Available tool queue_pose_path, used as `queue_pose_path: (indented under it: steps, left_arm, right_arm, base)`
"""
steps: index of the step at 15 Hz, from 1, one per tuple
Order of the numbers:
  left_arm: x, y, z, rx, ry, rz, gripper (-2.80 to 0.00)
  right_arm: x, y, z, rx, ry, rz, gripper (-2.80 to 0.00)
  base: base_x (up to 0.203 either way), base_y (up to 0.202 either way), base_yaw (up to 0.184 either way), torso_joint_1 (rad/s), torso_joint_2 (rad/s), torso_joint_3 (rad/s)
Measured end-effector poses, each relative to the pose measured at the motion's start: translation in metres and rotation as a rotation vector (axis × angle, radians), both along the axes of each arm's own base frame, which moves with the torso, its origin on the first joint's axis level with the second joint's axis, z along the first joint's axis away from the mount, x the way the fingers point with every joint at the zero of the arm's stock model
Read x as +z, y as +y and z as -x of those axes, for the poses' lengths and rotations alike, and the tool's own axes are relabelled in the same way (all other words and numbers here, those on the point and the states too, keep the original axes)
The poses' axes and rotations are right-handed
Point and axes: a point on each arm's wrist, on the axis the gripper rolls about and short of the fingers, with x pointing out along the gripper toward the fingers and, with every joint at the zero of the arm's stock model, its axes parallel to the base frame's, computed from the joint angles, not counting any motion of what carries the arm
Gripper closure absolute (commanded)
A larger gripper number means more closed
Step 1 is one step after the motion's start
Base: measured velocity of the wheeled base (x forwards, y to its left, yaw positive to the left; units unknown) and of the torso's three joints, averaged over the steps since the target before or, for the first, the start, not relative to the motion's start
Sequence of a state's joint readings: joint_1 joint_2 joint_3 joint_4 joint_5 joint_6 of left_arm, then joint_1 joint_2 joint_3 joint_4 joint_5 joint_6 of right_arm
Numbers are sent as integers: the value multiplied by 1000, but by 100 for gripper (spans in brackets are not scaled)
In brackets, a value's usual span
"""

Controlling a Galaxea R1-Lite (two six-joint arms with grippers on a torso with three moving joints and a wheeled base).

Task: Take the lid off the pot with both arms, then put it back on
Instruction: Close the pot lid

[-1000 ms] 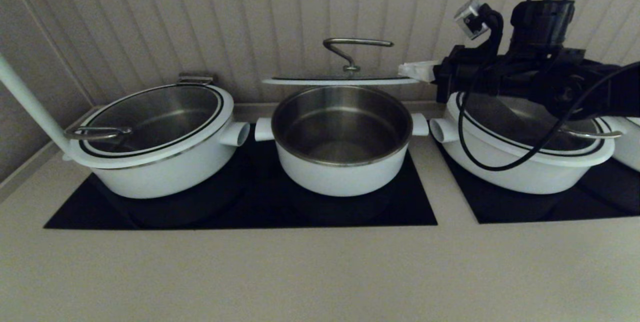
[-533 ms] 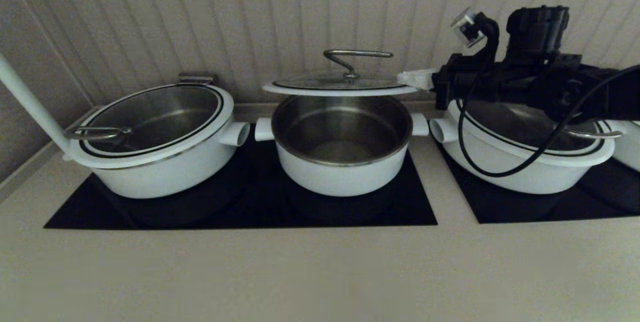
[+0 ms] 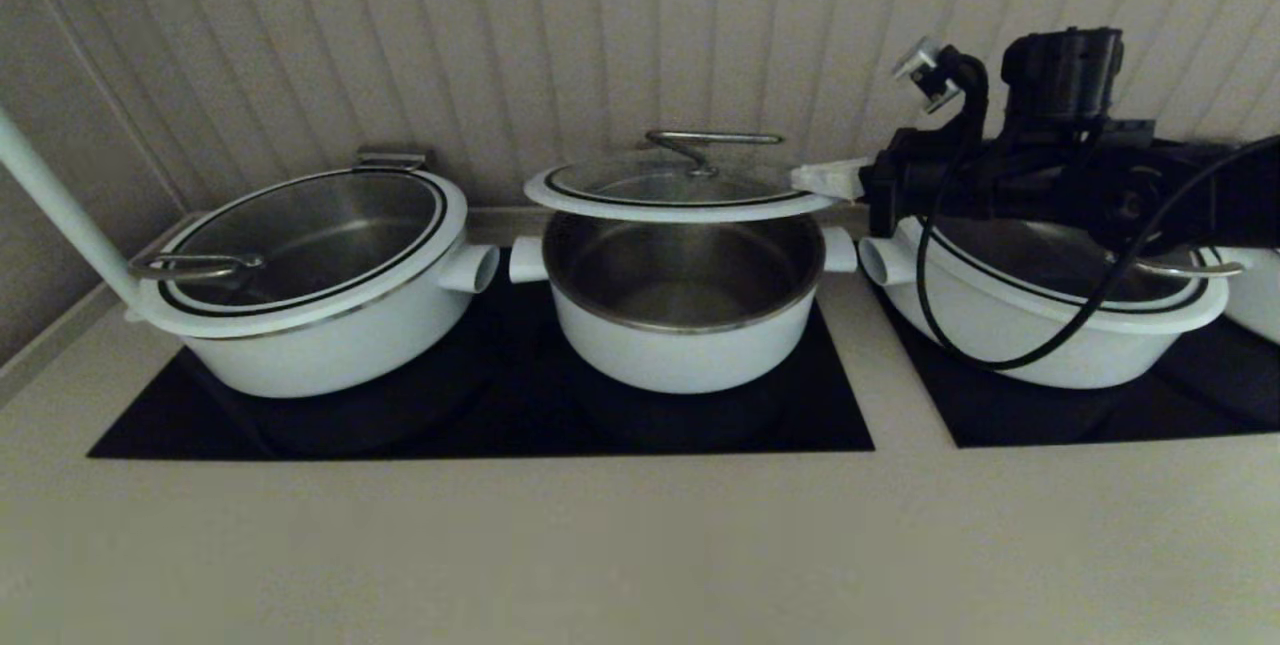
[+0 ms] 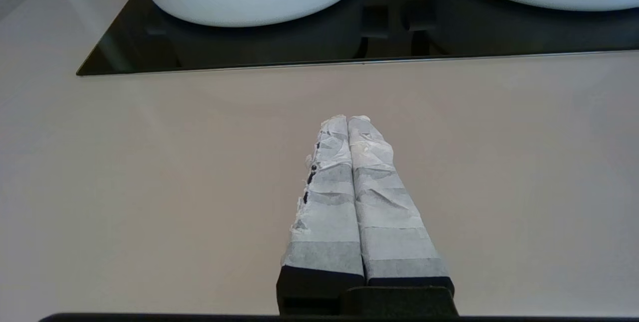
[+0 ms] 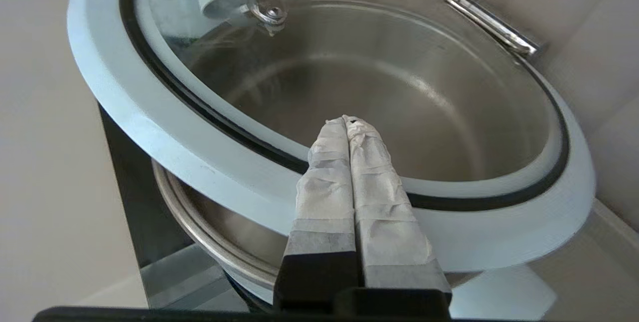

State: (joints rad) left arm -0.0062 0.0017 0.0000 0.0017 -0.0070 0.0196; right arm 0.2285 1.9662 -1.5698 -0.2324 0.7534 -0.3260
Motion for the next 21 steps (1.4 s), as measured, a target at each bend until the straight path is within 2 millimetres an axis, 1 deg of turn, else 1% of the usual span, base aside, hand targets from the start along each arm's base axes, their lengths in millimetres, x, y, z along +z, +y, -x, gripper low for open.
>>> queue_pose_path:
  steps: [3,6,10,12,15,21]
  left_arm:
    - [0,0,0,1,0,0,0]
    - [0,0,0,1,0,0,0]
    - [0,0,0,1,0,0,0]
    - [0,0,0,1,0,0,0]
    - [0,0,0,1,0,0,0]
    - [0,0,0,0,0,0,0]
  right_arm:
    - [-3,2,0,8,7,1,0]
    - [-9,3,1,13,31,5,0]
    - [-19,6,3,20,73,14,0]
    - [-24,8,5,25,121,26,0]
    - [-26,11,6,32,139,30,0]
    - [-37,12,10,37,197,47,0]
  base:
    - [0,0,0,0,0,0]
    - [0,0,0,0,0,0]
    - [0,0,0,0,0,0]
    - [0,0,0,0,0,0]
    - [0,0,0,0,0,0]
    - [0,0,0,0,0,0]
